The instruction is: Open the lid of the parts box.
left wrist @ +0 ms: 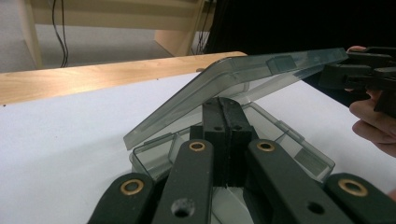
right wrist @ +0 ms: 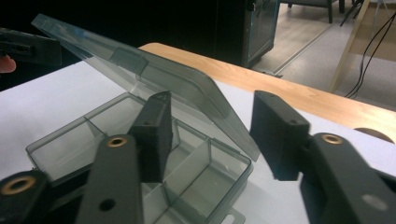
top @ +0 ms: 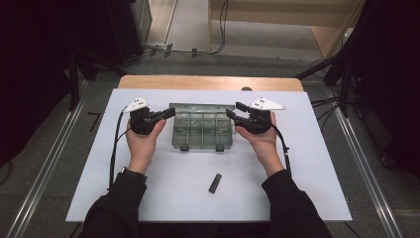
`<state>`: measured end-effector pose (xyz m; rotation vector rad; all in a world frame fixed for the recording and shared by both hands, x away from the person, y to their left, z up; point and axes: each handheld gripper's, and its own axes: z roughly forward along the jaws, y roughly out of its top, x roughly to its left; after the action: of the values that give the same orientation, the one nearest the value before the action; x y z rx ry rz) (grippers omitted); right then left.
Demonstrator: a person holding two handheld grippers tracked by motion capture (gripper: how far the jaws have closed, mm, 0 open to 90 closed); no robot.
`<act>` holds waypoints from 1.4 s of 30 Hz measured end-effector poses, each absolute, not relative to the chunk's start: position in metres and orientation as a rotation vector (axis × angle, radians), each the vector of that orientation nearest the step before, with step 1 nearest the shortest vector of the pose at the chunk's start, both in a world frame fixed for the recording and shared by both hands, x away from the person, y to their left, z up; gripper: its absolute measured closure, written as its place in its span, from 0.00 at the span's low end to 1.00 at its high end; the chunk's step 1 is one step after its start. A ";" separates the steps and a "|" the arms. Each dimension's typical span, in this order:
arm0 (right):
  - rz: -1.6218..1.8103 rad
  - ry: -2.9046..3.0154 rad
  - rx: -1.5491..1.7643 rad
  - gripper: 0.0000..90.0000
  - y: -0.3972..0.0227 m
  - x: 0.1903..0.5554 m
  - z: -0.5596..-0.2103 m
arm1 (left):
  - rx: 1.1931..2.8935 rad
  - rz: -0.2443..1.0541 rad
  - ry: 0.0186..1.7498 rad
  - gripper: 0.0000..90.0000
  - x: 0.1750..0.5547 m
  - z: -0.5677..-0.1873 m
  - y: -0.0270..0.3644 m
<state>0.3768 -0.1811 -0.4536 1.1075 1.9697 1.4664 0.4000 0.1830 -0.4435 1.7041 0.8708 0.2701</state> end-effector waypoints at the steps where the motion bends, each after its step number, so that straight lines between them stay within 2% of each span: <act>1: 1.466 1.965 1.103 0.57 -0.181 0.377 -0.453 | 1.702 0.269 0.872 1.00 0.401 -0.443 0.183; 13: 1.478 1.922 1.099 0.82 -0.184 0.385 -0.447 | 1.689 0.269 0.873 1.00 0.407 -0.441 0.187; 20: 1.457 1.901 1.110 0.86 -0.184 0.390 -0.444 | 1.714 0.275 0.867 1.00 0.408 -0.445 0.189; 23: 1.454 1.895 1.120 0.86 -0.184 0.393 -0.443 | 1.701 0.260 0.914 0.98 0.411 -0.448 0.191; 25: 1.448 1.896 1.128 0.87 -0.184 0.395 -0.442 | 1.691 0.226 0.930 0.90 0.415 -0.452 0.193; 30: 1.439 1.899 1.147 0.88 -0.184 0.401 -0.439 | 1.697 0.243 0.987 0.80 0.425 -0.462 0.194; 42: 1.399 1.908 1.185 0.91 -0.183 0.420 -0.432 | 1.738 0.294 1.026 0.79 0.448 -0.469 0.181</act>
<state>0.4204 -0.1831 -0.4318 1.1854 1.9076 1.3992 0.4483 0.1807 -0.4693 1.7382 1.0255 0.2936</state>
